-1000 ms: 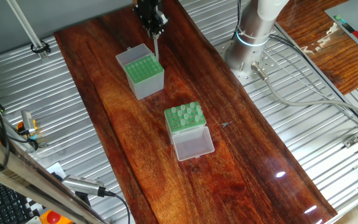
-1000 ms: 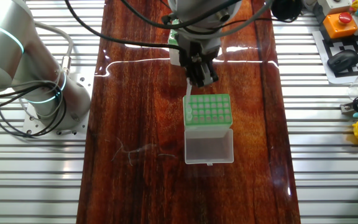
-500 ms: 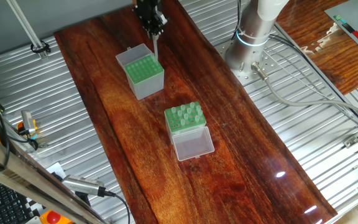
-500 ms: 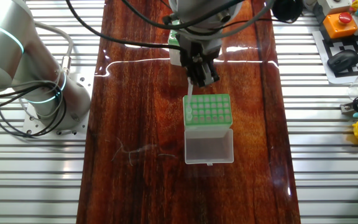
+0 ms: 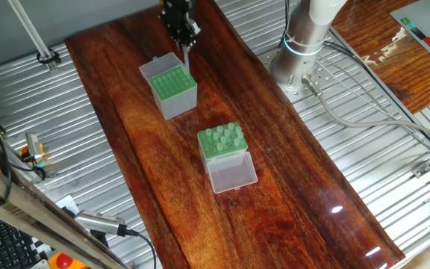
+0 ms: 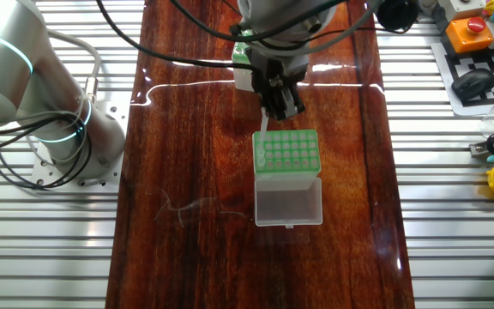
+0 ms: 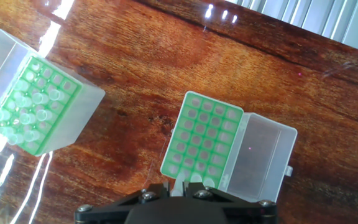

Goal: Transfer all large pipette tips from one holder to another

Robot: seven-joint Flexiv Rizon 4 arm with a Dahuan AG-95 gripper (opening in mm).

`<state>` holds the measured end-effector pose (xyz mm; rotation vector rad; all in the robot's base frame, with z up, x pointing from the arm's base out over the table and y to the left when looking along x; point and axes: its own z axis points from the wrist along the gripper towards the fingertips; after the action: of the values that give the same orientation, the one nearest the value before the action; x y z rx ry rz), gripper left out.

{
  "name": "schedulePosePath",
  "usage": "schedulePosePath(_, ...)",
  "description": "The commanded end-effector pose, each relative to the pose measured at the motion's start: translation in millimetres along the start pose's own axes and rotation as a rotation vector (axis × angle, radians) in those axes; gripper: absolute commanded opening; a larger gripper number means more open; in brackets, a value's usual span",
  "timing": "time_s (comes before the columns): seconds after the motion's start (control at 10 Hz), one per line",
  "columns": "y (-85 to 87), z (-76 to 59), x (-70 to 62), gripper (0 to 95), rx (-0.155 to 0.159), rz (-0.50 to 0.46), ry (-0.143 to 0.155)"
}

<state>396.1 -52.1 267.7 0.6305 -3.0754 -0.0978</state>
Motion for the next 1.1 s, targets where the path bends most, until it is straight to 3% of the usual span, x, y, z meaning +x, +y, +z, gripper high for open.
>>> schedulePosePath(0.1, -1.1, 5.5, 0.1, 0.0, 0.003, -0.007, -0.005)
schedulePosePath(0.4, -3.6, 25.5, 1.1, 0.0, -0.002, -0.005, -0.013)
schedulePosePath(0.5, -3.7, 28.1, 1.4, 57.0, -0.019, -0.009, -0.017)
schedulePosePath(0.6, -3.5, 28.2, 1.6, 76.0, -0.043, -0.021, -0.027)
schedulePosePath(0.9, -3.2, 24.8, 1.5, 76.0, -0.046, -0.035, -0.036)
schedulePosePath(1.1, 7.9, 19.3, -9.0, 76.0, -0.046, 0.0, -0.062)
